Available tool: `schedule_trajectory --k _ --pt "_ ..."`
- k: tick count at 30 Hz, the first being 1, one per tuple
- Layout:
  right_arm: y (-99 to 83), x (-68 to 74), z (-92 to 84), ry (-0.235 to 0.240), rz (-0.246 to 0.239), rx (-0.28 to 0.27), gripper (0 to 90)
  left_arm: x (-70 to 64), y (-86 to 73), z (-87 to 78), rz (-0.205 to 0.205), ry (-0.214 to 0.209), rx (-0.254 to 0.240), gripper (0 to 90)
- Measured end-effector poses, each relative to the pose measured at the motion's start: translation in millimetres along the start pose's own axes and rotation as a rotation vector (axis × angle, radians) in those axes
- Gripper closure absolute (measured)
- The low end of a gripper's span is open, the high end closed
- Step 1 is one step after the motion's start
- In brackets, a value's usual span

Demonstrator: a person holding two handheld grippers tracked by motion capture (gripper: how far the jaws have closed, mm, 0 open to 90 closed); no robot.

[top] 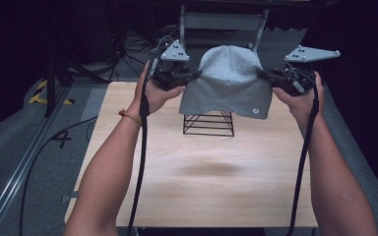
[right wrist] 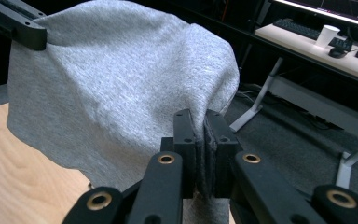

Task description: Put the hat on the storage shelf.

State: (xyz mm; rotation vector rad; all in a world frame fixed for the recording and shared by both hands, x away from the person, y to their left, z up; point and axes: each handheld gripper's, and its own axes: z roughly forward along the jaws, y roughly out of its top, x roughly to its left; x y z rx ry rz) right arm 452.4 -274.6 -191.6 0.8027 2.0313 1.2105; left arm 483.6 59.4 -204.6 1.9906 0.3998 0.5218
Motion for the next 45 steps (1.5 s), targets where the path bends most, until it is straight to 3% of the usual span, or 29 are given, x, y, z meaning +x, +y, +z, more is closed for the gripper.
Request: schedule_trajectory --k 19,29,39,45 --pt "27.2 -13.3 37.7 -0.026 -0.015 -0.003 85.1 41.1 1.4 14.6 -0.058 0.065 0.011 85.4" --pt "21.3 -18.9 58.2 -0.024 -0.003 0.015 85.1 52.9 -11.5 30.5 -0.097 0.077 0.018 85.4" --pt "24.1 -23.5 66.8 -0.035 -0.002 0.006 85.1 60.1 -11.5 33.7 -0.109 0.102 0.007 85.4" --pt "23.7 -23.7 72.5 -0.029 0.005 0.005 85.1 60.6 -12.8 39.3 -0.113 0.082 0.01 85.4"
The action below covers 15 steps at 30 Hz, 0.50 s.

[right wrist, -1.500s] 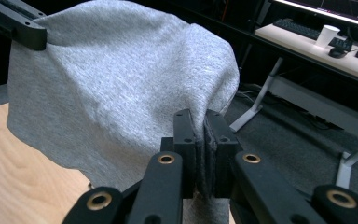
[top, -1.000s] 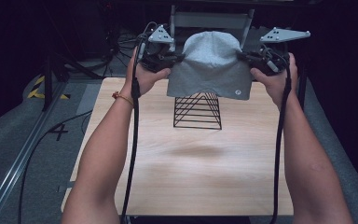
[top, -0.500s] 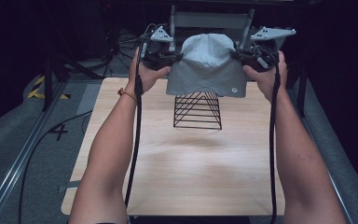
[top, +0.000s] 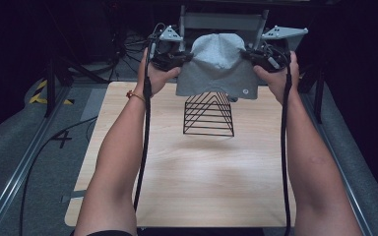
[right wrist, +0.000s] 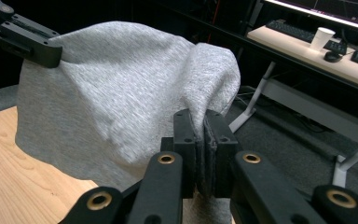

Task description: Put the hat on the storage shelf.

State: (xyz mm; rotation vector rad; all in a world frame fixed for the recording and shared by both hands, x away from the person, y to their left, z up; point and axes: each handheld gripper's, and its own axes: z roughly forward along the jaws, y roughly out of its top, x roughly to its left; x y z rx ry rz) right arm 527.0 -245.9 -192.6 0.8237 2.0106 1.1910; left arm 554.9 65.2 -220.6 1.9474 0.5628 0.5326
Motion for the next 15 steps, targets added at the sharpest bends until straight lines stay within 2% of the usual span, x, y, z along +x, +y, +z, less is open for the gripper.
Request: schedule_trajectory --k 7,15 --pt "-11.3 2.9 -0.7 0.027 0.001 0.011 85.0 -4.1 -12.1 -2.1 -0.004 -0.031 -0.006 85.4" --pt "-19.6 11.6 -11.0 0.054 -0.017 0.001 85.0 -7.7 -25.2 -13.8 -0.025 -0.054 -0.035 85.4"
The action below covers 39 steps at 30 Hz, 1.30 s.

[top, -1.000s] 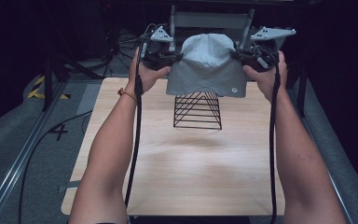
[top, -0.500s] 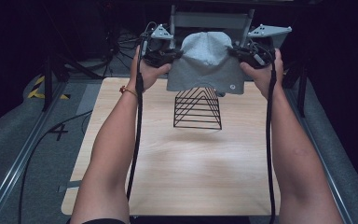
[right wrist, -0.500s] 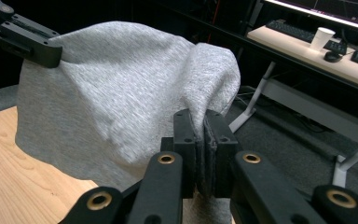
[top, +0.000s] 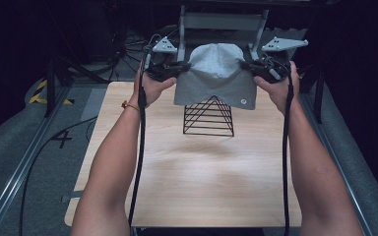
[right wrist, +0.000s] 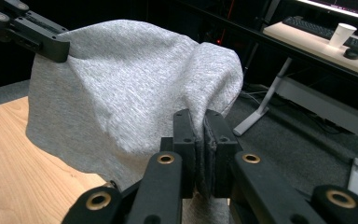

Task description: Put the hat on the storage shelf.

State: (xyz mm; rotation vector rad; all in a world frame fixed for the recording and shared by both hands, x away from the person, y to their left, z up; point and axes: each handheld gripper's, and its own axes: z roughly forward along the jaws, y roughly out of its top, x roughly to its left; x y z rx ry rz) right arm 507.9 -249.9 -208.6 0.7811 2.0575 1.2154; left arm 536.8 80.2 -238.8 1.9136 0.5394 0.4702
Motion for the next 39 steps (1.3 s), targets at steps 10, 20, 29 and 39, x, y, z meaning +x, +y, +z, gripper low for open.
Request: schedule_trajectory --k 10,20,29,39 --pt "2.4 7.9 -14.5 0.011 -0.009 -0.023 85.0 -11.8 1.6 -14.1 0.028 -0.033 -0.027 85.4" --pt "-17.1 11.5 -10.3 0.026 0.004 0.003 85.0 -16.3 -14.8 -7.8 0.019 -0.046 -0.009 85.4" --pt "-13.4 8.7 -23.0 0.034 0.009 -0.024 85.0 -22.5 -1.3 -21.5 0.048 -0.077 -0.048 85.4" --pt "-16.0 21.4 -35.6 0.042 -0.036 -0.011 85.0 -37.2 -11.0 -27.3 0.087 -0.093 -0.028 85.4"
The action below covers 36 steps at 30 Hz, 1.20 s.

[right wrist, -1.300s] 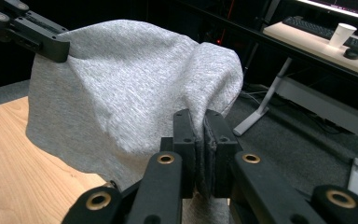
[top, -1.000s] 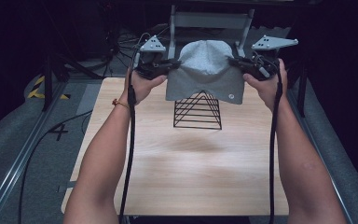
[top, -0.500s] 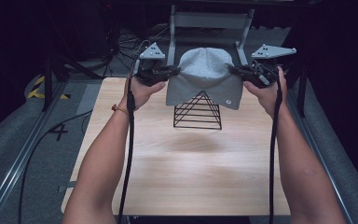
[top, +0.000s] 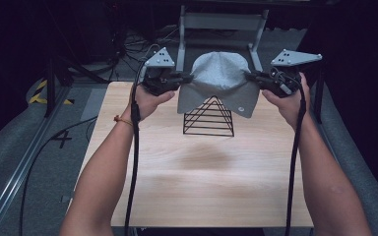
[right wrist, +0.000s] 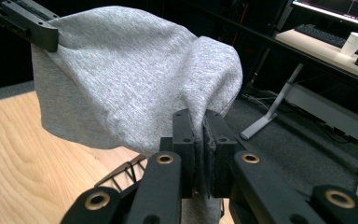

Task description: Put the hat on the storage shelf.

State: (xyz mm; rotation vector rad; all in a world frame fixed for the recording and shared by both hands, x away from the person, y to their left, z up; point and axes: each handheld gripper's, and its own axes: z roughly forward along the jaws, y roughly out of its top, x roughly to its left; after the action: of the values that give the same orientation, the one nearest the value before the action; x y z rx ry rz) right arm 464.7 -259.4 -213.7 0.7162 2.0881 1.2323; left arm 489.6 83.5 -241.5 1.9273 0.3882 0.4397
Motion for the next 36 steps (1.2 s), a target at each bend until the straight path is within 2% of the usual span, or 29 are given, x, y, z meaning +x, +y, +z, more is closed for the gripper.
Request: schedule_trajectory --k 8,15,16,18,22,28,31,34,36 --pt "-15.8 0.9 10.6 0.007 0.007 0.025 84.9 4.5 -23.2 18.8 -0.029 0.011 0.053 85.3" --pt "-33.0 -1.2 23.5 0.015 0.027 0.054 84.9 11.6 -49.5 39.2 -0.091 0.028 0.074 85.2" --pt "-36.7 -1.5 27.2 0.018 0.029 0.061 84.9 12.5 -53.7 42.5 -0.089 0.037 0.077 85.3" --pt "-44.6 -1.2 35.1 0.023 0.037 0.078 84.8 13.3 -60.9 48.0 -0.115 0.037 0.081 85.2" --pt "-58.7 0.4 47.8 0.03 0.045 0.105 84.9 13.8 -71.9 55.9 -0.126 0.043 0.104 85.2" --pt "-79.3 1.4 60.8 0.039 0.08 0.124 84.9 13.0 -87.4 63.1 -0.15 0.05 0.099 85.2" --pt "-87.5 1.6 66.2 0.038 0.106 0.131 84.9 10.8 -95.6 69.0 -0.145 0.05 0.135 85.2" --pt "-94.8 3.6 72.4 0.038 0.112 0.145 84.9 7.9 -105.7 74.3 -0.153 0.047 0.155 85.2" --pt "-101.2 5.2 76.0 0.048 0.117 0.156 84.9 7.6 -111.4 76.8 -0.142 0.05 0.172 85.2"
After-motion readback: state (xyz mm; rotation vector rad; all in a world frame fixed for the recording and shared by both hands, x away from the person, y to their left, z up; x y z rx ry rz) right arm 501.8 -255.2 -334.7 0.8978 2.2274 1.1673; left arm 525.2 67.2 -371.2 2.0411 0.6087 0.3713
